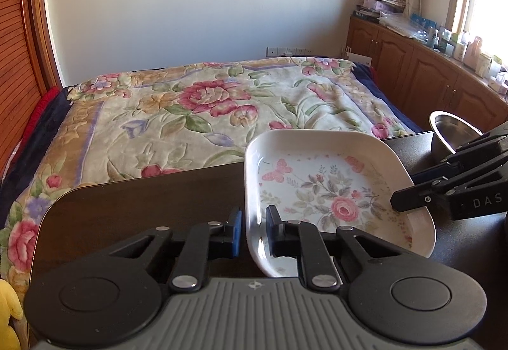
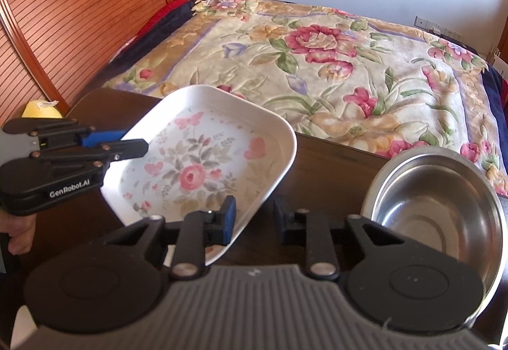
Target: Organize plates and bowls
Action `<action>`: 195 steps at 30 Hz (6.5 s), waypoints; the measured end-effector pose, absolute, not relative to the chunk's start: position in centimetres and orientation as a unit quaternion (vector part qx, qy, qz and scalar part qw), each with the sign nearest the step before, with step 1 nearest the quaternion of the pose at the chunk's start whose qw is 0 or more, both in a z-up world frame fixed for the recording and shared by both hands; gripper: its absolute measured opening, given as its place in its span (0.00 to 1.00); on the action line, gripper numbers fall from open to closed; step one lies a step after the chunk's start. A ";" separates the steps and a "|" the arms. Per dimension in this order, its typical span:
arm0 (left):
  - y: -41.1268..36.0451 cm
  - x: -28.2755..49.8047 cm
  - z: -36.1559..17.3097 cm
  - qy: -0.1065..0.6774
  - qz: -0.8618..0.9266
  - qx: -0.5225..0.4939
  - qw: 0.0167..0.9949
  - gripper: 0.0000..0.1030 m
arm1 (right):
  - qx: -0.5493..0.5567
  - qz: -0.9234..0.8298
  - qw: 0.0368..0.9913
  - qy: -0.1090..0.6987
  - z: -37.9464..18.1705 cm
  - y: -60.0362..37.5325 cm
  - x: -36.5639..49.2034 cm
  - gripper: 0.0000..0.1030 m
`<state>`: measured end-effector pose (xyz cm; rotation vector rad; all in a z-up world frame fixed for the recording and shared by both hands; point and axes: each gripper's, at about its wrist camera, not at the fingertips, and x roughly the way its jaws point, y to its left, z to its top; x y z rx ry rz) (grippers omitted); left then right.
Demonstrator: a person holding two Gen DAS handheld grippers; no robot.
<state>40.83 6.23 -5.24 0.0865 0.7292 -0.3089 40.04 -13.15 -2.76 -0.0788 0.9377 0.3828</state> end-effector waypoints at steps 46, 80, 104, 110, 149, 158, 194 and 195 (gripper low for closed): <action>8.1 35.5 -3.4 0.372 -0.161 0.016 0.914 0.10 | -0.023 0.200 0.882 0.427 -2.0 -12.6 37.7 0.15; 8.3 18.0 -1.4 0.363 -0.164 0.017 0.917 0.11 | -0.021 0.247 0.884 0.397 0.3 -13.0 22.7 0.15; 8.4 14.2 -3.0 0.366 -0.159 0.021 0.917 0.11 | -0.018 0.265 0.877 0.401 -2.0 -13.0 17.8 0.15; 8.1 14.0 -3.0 0.360 -0.156 0.025 0.919 0.11 | -0.014 0.263 0.879 0.398 -2.3 -13.2 17.6 0.16; 0.6 14.7 0.1 0.254 -0.153 0.045 0.954 1.00 | 0.008 0.172 0.947 0.272 1.0 -21.8 14.6 1.00; -3.8 16.4 -0.3 0.261 -0.177 0.049 0.948 1.00 | 0.022 0.121 0.960 0.251 0.9 -27.1 14.8 1.00; -12.4 23.3 -3.0 0.315 -0.209 0.038 0.925 0.42 | 0.103 0.108 0.960 0.238 -4.2 -35.3 20.6 0.49; -12.4 23.4 -3.0 0.316 -0.210 0.038 0.924 0.39 | 0.103 0.108 0.960 0.238 -4.2 -35.3 20.6 0.46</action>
